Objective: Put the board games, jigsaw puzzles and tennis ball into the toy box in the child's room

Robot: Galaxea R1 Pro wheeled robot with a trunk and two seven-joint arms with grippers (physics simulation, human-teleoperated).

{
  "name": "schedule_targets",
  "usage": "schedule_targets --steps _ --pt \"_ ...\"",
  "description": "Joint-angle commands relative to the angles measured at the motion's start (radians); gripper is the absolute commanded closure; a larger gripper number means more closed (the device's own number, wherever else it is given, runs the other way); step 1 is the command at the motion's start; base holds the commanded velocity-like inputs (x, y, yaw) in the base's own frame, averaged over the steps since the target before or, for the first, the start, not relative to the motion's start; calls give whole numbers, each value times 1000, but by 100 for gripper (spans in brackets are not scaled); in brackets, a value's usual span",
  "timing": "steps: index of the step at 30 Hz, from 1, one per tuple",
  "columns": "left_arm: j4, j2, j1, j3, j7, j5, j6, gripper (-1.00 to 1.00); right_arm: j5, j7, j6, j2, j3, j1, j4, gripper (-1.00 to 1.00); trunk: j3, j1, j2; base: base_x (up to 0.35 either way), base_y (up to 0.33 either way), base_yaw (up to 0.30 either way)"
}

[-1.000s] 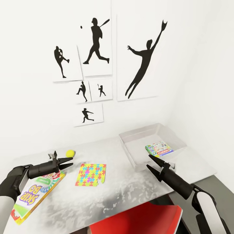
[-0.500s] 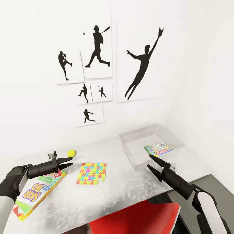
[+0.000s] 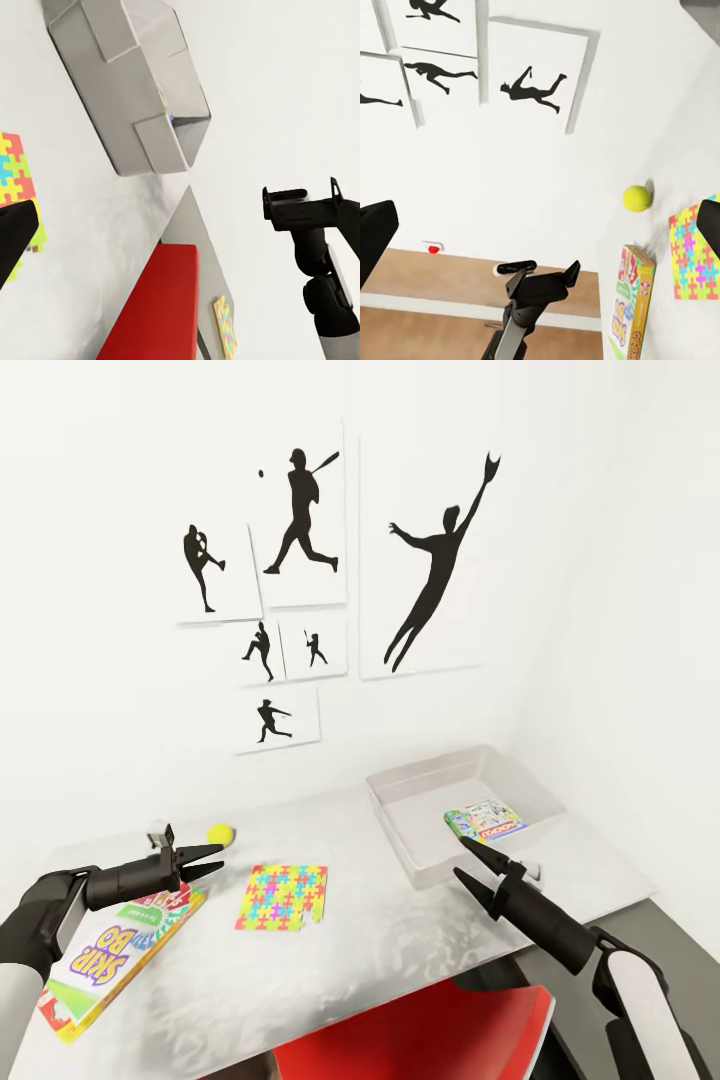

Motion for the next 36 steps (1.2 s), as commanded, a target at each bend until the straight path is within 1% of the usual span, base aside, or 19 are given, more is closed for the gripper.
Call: schedule_targets --steps 1,6,11,22,36 --pt "0 0 -1 0 -3 0 11 -100 8 8 4 -1 -2 -1 0 -100 -2 1 -2 0 0 0" --pt "0 0 -1 0 -3 0 11 -100 8 8 4 -2 -2 -1 -1 -100 -2 1 -2 0 0 0" --pt "0 1 -1 1 -2 0 11 -100 8 8 4 3 -2 -1 -4 -100 -1 1 -2 0 0 0" --pt "0 2 -1 2 -2 0 11 -100 8 8 4 4 -1 -1 -8 -100 11 1 -2 0 0 0" --pt "0 3 -1 2 -2 0 11 -100 8 7 3 7 3 -1 -7 -100 12 1 -2 0 0 0"
